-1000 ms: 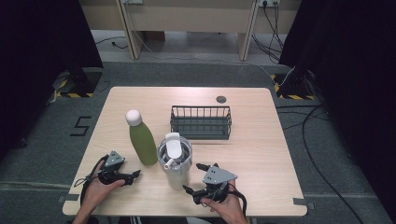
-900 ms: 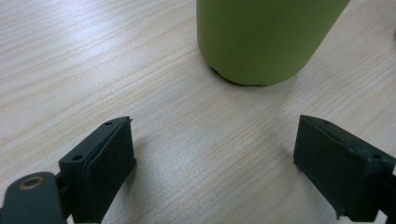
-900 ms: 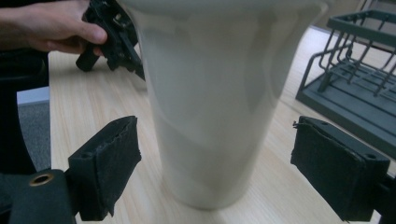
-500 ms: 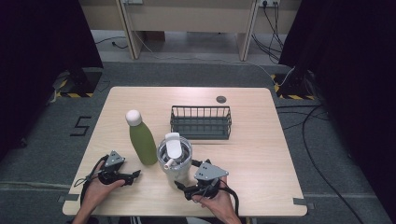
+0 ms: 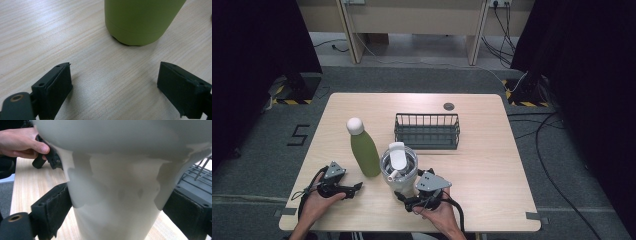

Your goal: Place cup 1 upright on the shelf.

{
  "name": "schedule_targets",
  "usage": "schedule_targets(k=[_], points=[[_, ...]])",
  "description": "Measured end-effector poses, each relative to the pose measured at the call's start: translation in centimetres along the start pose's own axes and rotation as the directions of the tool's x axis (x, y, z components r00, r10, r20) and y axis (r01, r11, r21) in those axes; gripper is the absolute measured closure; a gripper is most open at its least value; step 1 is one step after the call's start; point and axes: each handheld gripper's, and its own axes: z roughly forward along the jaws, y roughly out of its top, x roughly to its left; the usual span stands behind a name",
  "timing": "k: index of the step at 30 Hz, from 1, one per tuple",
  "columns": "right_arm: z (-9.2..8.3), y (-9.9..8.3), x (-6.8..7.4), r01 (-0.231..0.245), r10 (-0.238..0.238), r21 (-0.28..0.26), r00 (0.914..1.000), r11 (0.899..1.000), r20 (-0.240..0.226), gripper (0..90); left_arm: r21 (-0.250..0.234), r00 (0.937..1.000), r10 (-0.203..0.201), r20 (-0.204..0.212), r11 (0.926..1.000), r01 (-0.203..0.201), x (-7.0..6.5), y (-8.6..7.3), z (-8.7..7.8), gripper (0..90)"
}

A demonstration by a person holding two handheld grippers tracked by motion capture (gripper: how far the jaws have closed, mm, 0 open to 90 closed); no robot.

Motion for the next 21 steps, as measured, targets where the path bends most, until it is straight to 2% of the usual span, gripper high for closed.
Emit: schedule_targets(k=[9, 21], points=[[1.0, -0.3, 0.1, -0.002, 0.002, -0.039, 1.0000, 0.999, 0.002, 8.0, 0.000, 1.0000, 0.000, 0.000, 1.0000, 0.000, 0.0, 0.0, 0.0, 11.5], [2.2, -0.2, 0.2, 0.002, 0.000, -0.125, 0.9999, 0.992, 0.013, 8.0, 0.000, 1.0000, 0.003, 0.002, 1.0000, -0.003, 0.0, 0.0, 0.0, 11.6]])
